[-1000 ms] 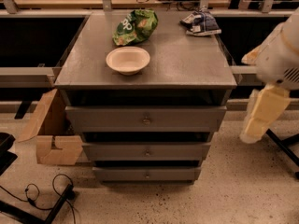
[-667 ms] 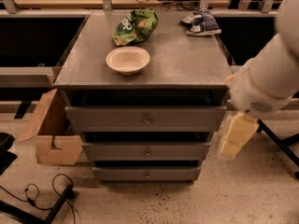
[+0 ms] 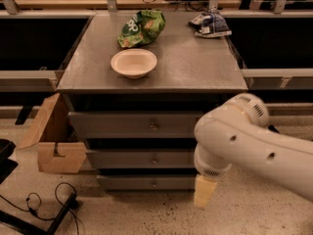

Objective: Open middle drawer

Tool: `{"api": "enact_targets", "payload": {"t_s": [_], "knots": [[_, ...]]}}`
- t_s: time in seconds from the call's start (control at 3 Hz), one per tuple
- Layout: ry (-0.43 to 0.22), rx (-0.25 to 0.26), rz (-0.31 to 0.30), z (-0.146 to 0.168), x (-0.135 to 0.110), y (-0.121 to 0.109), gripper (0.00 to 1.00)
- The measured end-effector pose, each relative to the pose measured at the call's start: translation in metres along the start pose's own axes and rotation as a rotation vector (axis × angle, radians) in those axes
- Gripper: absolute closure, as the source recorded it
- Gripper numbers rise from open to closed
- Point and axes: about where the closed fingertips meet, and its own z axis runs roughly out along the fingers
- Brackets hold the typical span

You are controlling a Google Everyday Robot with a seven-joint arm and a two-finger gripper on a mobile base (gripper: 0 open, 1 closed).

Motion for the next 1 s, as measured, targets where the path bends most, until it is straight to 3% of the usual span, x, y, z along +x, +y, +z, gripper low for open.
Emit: {"api": "enact_targets", "payload": {"t_s": [0.33, 0.67, 1.0], "knots": [[0.053, -0.057, -0.009, 0.052, -0.004, 0.031, 0.00], [0.059, -0.056, 0.006, 0.052, -0.001, 0.032, 0.00], [0.040, -0.075, 0.004, 0.074, -0.009, 0.046, 0.00]]}}
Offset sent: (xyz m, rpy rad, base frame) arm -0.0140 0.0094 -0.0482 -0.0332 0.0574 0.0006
